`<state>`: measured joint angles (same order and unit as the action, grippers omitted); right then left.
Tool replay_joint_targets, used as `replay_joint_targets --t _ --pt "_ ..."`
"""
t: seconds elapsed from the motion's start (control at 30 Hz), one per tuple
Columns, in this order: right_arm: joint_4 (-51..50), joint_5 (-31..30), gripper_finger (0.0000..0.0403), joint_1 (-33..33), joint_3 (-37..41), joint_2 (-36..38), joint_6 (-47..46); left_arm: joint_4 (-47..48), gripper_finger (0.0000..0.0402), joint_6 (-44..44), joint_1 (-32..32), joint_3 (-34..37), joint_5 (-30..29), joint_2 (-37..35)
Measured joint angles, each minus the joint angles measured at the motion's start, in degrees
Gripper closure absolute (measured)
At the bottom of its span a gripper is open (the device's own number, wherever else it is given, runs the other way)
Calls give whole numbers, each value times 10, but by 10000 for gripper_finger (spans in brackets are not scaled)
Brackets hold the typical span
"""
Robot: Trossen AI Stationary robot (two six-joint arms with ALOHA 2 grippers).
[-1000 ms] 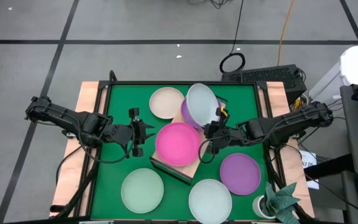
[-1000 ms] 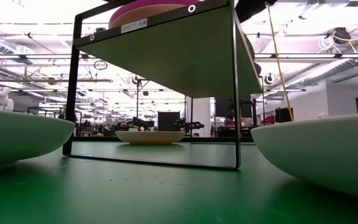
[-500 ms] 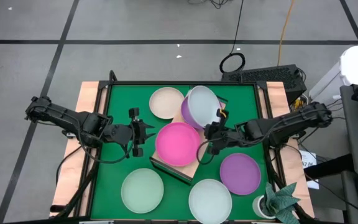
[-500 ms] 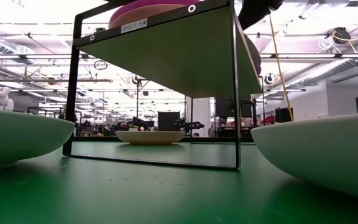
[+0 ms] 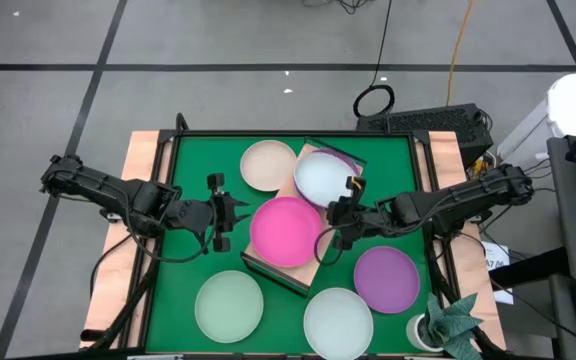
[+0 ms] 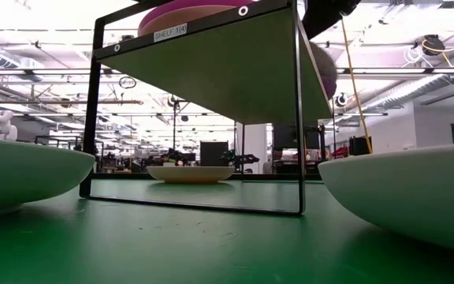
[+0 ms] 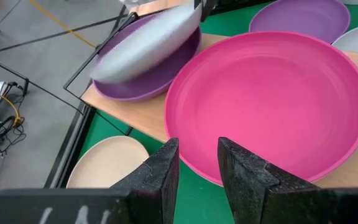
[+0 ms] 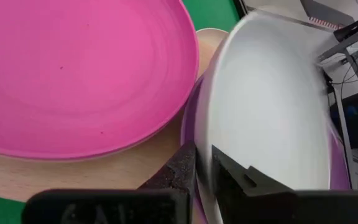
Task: Place and stack plates onto a shelf
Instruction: Stack the top white on top of the purple plate on the shelf
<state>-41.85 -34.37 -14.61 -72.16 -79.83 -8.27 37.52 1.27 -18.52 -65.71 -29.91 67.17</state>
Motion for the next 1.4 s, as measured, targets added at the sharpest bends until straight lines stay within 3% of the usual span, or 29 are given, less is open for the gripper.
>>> replay_joint_targets --t 0.57,0.77,1.03,1.4 --pt "14 0 346 -5 0 7 15 0 284 0 0 0 0 0" --pt "-17 -4 346 -30 0 34 -46 6 284 4 0 0 0 0" --pt "-175 -65 346 -80 20 42 -213 9 284 10 0 0 0 0" --pt "-184 -64 346 -68 97 41 -227 2 284 15 0 0 0 0"
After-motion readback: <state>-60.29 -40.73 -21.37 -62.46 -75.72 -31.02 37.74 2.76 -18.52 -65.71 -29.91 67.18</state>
